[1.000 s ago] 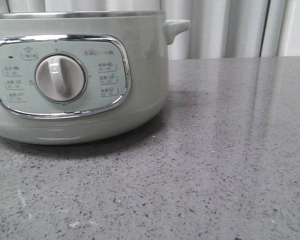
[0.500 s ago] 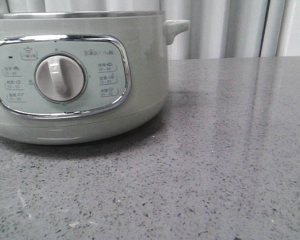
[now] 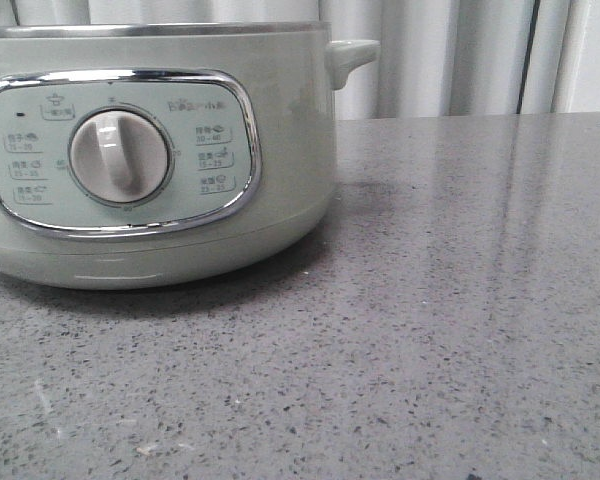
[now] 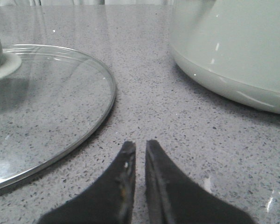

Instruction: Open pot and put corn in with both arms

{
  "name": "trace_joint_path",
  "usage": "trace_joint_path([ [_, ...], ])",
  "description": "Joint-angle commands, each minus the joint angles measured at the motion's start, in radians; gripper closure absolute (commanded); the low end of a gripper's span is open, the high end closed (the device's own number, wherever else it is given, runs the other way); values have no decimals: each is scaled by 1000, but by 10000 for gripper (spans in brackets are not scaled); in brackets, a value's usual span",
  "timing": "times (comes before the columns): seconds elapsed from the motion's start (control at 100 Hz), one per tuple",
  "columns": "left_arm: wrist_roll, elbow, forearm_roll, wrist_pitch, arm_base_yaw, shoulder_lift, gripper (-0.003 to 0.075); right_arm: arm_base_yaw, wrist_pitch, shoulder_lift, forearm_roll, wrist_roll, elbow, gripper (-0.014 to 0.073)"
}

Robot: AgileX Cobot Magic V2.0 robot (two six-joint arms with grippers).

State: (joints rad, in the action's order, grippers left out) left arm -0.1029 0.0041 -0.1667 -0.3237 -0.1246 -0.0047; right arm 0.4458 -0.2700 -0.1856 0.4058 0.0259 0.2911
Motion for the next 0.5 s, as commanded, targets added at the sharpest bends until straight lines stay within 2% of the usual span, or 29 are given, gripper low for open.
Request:
trace_joint_path([
  [0.0, 7, 20, -11, 46, -8, -29, 741, -83, 132, -6, -109, -2, -43, 657],
  [0.1, 7, 20, -11, 46, -8, -29, 741, -172, 156, -6, -253, -2, -108, 657],
  [0.17, 7, 20, -11, 46, -8, -29, 741, -220, 147, -6, -306, -2, -135, 657],
  [0.35, 7, 20, -11, 46, -8, -29, 741, -312, 88, 56, -311, -2, -159, 657],
  [0.49, 7, 20, -11, 46, -8, -29, 741, -365, -38, 104, -311, -2, -159, 657],
])
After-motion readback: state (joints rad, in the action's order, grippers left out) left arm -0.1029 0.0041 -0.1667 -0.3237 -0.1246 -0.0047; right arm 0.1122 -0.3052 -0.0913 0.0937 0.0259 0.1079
